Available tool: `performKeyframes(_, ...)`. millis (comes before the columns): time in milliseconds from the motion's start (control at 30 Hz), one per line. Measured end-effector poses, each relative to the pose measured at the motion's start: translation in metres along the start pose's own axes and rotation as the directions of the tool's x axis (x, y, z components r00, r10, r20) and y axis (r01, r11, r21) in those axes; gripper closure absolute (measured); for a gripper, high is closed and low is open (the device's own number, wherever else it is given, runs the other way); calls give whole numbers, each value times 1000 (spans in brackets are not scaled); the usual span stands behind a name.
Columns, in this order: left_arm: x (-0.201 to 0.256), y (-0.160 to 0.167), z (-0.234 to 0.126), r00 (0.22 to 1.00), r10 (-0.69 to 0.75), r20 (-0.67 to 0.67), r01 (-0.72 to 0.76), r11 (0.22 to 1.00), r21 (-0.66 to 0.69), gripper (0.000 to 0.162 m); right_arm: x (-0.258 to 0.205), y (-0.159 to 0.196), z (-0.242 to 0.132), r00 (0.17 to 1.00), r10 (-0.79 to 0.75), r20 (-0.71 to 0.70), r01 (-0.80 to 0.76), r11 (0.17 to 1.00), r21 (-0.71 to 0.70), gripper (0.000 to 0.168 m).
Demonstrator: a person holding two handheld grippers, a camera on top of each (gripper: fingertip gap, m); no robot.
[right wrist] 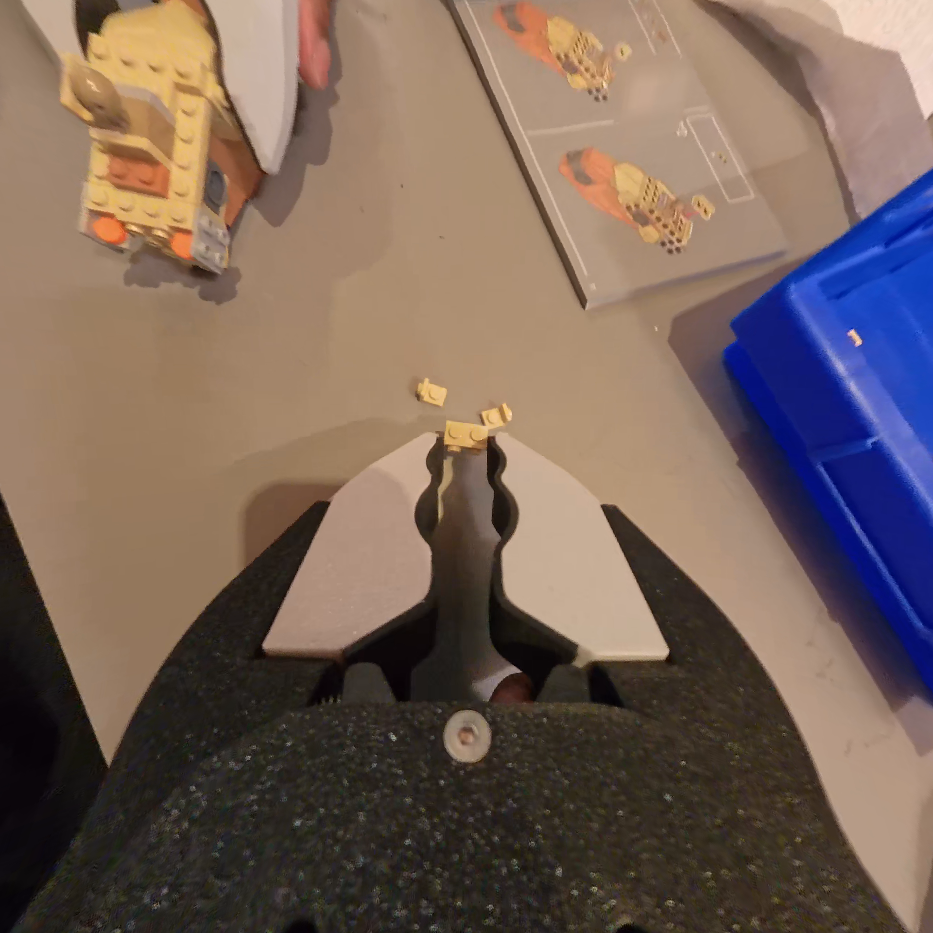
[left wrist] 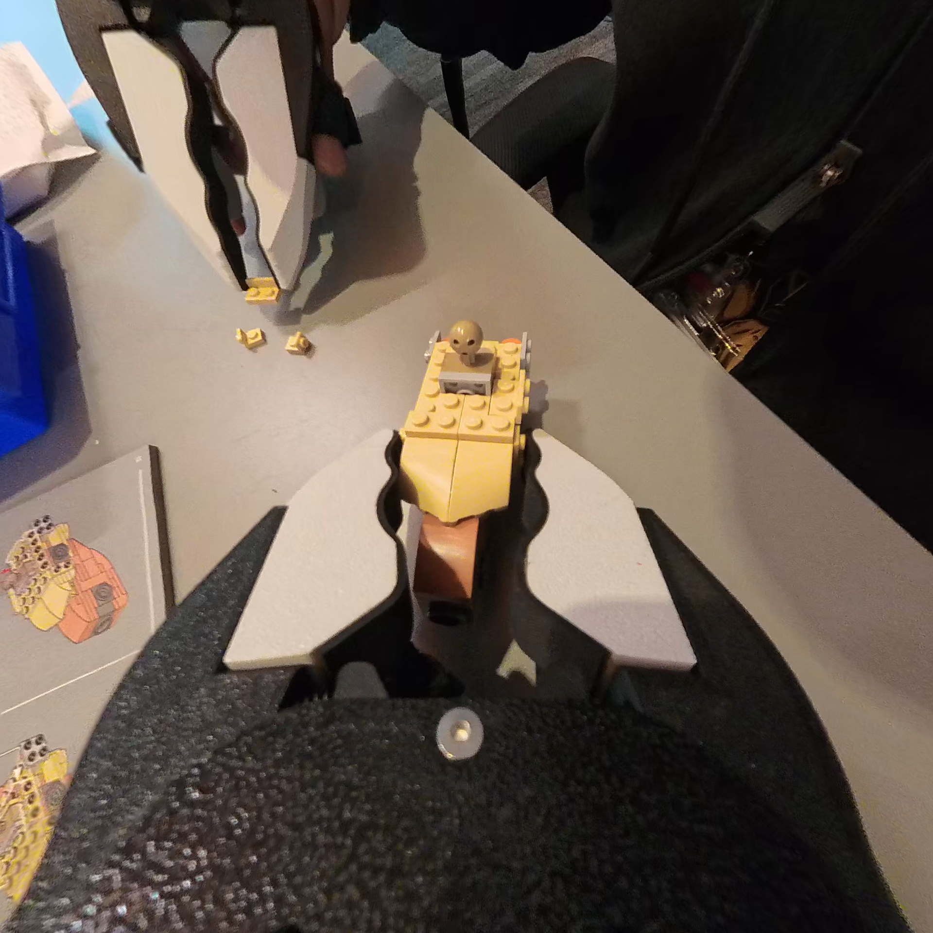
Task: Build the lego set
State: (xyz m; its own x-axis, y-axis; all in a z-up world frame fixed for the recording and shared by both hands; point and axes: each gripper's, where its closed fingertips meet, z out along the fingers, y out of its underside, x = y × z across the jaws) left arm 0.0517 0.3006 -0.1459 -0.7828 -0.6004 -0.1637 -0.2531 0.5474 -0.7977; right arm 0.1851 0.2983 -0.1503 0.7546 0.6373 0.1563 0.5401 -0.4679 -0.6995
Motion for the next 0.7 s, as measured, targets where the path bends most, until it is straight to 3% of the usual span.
performKeyframes(400,8,6,-2,1000,0,-26,-1,999,-32,109,-1,-1,5,1000,-8,4,8,999,34,152)
performKeyframes(700,6,-25,-15,995,-66,-70,77,984,163,108,0,3,7,1000,7,13,-8,999,43,152)
